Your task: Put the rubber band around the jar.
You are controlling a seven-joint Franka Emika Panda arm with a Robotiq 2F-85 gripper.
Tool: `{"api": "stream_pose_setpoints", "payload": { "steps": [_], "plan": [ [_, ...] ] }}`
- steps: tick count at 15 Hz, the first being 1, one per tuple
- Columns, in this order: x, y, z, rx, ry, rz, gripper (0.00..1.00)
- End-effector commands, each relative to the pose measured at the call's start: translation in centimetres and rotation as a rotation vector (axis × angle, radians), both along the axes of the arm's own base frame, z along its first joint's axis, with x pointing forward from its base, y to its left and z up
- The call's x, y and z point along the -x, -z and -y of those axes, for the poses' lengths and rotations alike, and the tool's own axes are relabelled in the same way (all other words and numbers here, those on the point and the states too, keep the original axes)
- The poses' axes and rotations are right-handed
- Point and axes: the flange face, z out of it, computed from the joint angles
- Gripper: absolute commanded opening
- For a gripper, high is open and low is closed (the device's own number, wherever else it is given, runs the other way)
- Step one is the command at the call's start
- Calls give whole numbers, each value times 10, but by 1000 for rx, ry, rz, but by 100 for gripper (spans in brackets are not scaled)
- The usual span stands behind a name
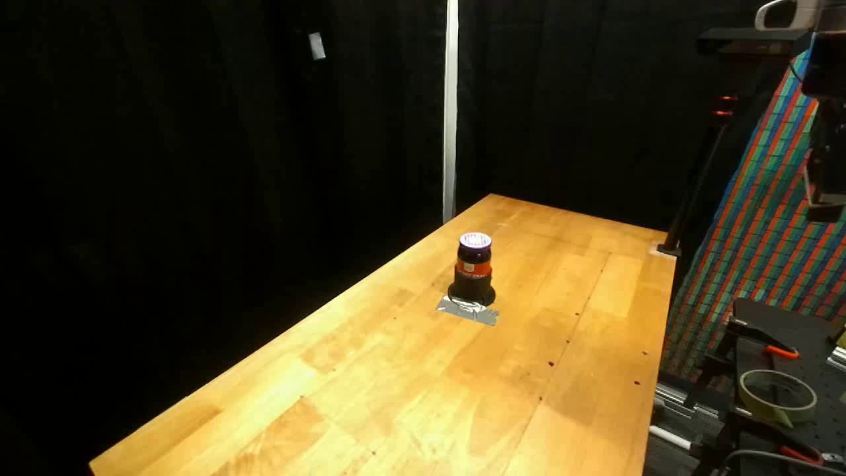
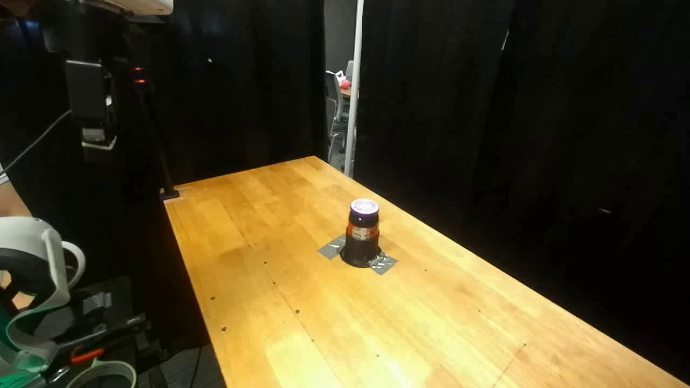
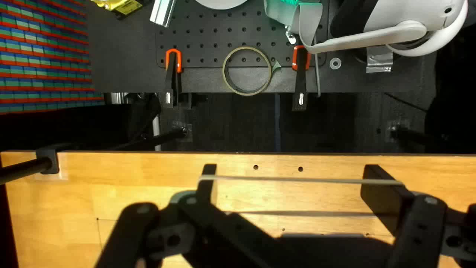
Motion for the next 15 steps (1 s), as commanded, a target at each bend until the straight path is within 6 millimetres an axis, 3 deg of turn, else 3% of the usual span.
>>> {"api": "stream_pose_setpoints", "payload": {
  "steps": [1,5,11,15],
  "plan": [
    [0,-1,0,0,0,2,100],
    [-4,-3,-5,0,-5,13,100],
    [-107,7,-49,-118,-58,130,100],
    [-184,31,-62,-161,-58,220,100]
  ]
}}
